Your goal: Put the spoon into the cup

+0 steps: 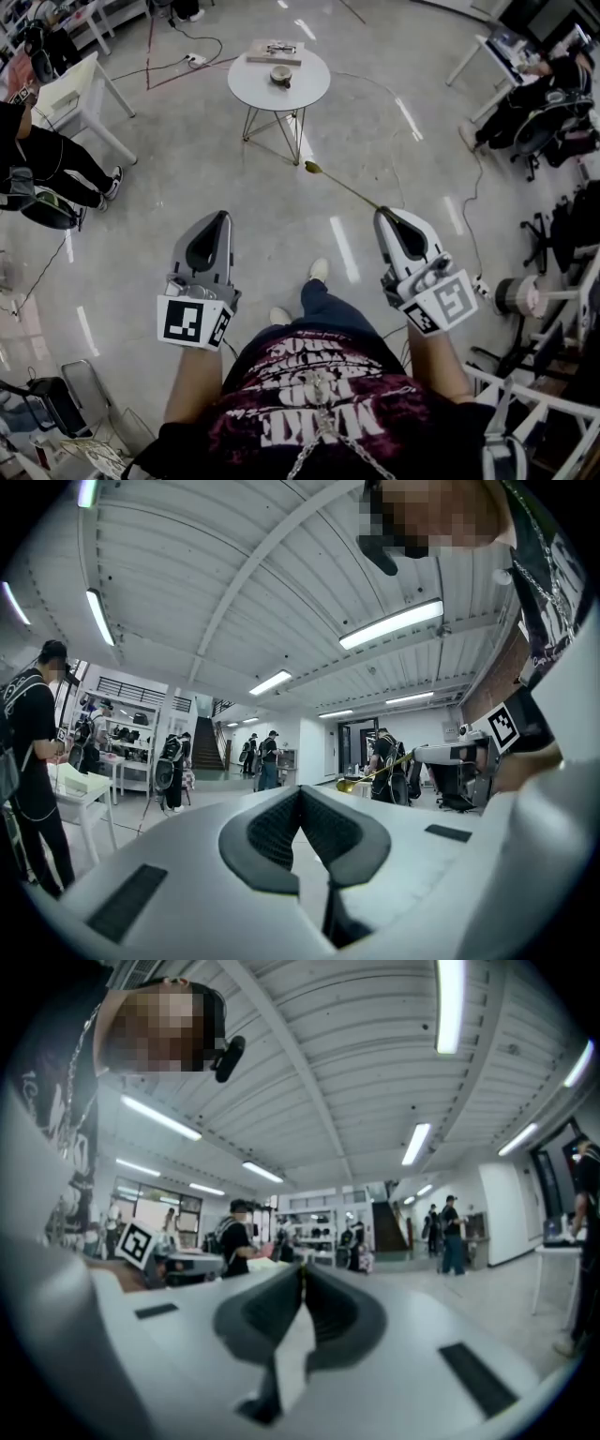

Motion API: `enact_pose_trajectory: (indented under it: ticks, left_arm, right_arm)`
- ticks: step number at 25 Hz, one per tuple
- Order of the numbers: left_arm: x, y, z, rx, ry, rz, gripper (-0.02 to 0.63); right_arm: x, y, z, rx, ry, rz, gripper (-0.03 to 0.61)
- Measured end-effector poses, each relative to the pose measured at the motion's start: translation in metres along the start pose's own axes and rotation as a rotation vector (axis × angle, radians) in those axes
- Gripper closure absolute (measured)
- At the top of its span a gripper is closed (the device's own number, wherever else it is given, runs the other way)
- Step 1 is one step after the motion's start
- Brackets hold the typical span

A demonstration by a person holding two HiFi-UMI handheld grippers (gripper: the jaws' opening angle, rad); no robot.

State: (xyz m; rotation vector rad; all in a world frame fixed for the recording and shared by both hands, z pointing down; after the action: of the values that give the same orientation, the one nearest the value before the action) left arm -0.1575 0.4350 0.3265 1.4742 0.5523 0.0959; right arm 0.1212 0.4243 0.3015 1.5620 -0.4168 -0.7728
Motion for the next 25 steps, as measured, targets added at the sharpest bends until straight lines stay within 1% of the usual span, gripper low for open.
enact_pose_trajectory:
  ticks: [8, 12, 16, 20, 25]
  left_arm:
    - [-0.017, -0.004, 0.037, -0.019, -0.029, 0.007, 0.583]
    - [-0.018, 0.002, 0.059, -0.035, -0.021, 0.003, 0.583]
    - [-0.026, 0.013, 0.081, -0.062, -0.024, -0.038, 0.583]
    - [-0.025, 0.019, 0.101, -0.075, -0.018, -0.036, 0.583]
    - [-0.023, 0.017, 0.127, -0.075, -0.012, -0.036, 0.583]
  right_arm:
    - [0.029, 0.013, 0.045, 0.012, -0.041, 0.034, 0.541]
    - [0.043, 0.025, 0.053, -0.002, -0.046, 0.052, 0.541]
    - [0.06, 0.036, 0.063, -0.018, -0.04, 0.069, 0.541]
    - [0.076, 0.043, 0.069, -0.024, -0.04, 0.078, 0.541]
    - [0.095, 0.048, 0.078, -0.032, -0.046, 0.083, 0.541]
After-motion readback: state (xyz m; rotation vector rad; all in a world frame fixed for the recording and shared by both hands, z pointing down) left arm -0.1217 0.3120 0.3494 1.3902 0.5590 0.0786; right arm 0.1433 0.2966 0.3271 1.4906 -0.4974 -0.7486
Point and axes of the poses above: the fingertips, and each gripper's own axes: z forward along the fingers, x to its right, y out of its underside, the point moved 5 cm from there along -z, backward along the fingers, and after that the axes turned 15 degrees about -z, right-handed, at the moved point
